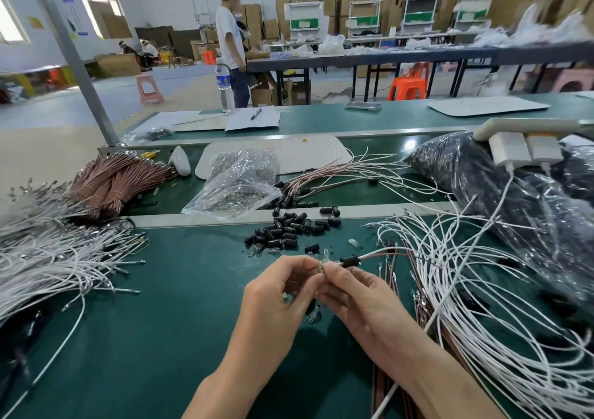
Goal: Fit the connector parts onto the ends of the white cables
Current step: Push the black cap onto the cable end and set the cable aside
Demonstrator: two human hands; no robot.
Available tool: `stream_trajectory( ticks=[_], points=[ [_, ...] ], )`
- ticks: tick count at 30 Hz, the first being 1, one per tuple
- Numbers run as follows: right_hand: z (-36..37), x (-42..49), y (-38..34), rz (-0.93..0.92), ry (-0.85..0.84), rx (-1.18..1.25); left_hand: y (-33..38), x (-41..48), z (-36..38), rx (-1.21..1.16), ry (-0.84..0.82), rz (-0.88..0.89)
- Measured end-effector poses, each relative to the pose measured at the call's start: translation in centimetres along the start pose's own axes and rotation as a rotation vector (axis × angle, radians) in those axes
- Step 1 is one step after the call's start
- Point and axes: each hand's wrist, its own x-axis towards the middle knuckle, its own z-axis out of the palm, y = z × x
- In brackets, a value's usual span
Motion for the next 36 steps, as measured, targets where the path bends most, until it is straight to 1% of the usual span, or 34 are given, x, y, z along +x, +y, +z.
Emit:
stream_trajectory(
  ticks=[6,11,15,20,25,28,36],
  points=[
    [-0.21,0.05,-0.15,0.048,-0.023,-0.013,-0.01,-0.07,-0.03,0.101,0.002,0.058],
    [-0.04,0.11,-0.16,0.047,0.024,-0.029,-0.03,-0.14,-0.09,0.144,-0.013,0.086],
    [-0.06,0.09,-0.28,0.037,0.028,-0.034,-0.15,-0.06,-0.23,0.194,-0.013,0.114],
    [-0.04,0.14,-0.22,0.043,0.016,-0.054,-0.13,0.12,-0.17,0.176,0.015,0.12],
    [-0.41,0.36,-0.47,-0.031,0.073,0.041,-0.25,0.27,-0.45,0.173,0.056,0.098],
    [-0.62,0.39,-0.5,-0.033,0.091,0.064,-0.11,0.19,-0.22,0.155,0.052,0.079],
    [0.0,0.1,-0.39,0.037,-0.032,-0.023,-0.16,-0.09,0.17,0.114,0.044,0.016]
  ],
)
